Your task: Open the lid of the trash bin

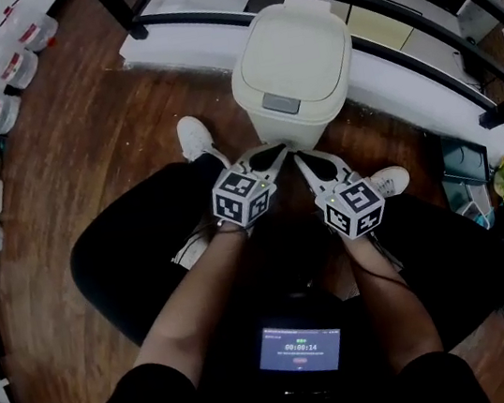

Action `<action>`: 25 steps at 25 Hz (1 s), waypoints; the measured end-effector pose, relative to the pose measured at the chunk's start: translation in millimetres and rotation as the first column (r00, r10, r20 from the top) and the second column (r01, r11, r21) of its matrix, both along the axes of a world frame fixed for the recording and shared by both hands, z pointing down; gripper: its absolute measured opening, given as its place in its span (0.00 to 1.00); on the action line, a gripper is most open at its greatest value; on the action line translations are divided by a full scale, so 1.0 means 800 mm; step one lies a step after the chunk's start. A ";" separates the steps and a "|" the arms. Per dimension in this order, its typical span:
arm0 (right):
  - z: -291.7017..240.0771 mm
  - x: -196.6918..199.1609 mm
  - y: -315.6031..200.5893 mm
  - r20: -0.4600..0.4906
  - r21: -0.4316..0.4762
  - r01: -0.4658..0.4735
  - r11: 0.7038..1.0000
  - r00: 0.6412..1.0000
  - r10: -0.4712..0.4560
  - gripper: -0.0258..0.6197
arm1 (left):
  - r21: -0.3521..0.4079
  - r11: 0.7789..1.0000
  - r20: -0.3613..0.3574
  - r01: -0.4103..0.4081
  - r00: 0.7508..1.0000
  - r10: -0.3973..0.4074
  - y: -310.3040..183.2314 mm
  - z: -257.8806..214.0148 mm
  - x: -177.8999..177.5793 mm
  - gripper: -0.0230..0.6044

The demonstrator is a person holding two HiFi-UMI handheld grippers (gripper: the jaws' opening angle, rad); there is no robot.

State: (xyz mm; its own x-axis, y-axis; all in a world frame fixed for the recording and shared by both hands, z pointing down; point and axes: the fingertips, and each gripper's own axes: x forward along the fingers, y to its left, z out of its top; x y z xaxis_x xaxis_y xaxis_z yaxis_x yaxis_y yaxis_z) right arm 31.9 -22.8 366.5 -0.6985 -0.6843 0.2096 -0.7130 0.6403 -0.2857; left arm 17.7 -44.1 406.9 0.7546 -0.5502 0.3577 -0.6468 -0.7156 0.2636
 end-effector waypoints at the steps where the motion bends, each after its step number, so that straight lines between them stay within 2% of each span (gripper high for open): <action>1: -0.018 0.001 0.003 0.008 0.024 0.001 1.000 1.000 -0.001 0.07 | 0.017 1.000 -0.011 -0.005 1.000 0.006 0.005 -0.020 0.003 0.09; 6: -0.117 0.009 0.028 0.058 0.141 -0.018 0.990 0.998 0.010 0.07 | 0.122 0.992 -0.090 -0.031 0.995 0.042 0.045 -0.121 0.002 0.09; 9: -0.171 0.016 0.042 0.087 0.201 -0.025 0.979 0.996 0.008 0.07 | 0.206 0.978 -0.137 -0.044 0.988 0.073 0.070 -0.182 0.000 0.09; 13: -0.213 0.023 0.074 0.083 0.240 -0.001 0.971 0.996 -0.020 0.07 | 0.287 0.953 -0.129 -0.099 0.982 0.141 0.108 -0.234 -0.003 0.09; 16: -0.224 0.027 0.093 0.060 0.258 0.007 0.966 0.998 -0.023 0.07 | 0.355 0.925 -0.111 -0.136 0.976 0.186 0.130 -0.259 -0.004 0.09; 19: -0.222 0.022 0.098 0.001 0.296 0.023 0.955 1.000 -0.024 0.07 | 0.408 0.900 -0.081 -0.150 0.976 0.200 0.135 -0.265 -0.001 0.09; 25: -0.213 0.006 0.106 -0.018 0.315 0.047 0.948 0.999 -0.043 0.07 | 0.394 0.908 -0.103 -0.141 0.975 0.196 0.137 -0.250 -0.004 0.09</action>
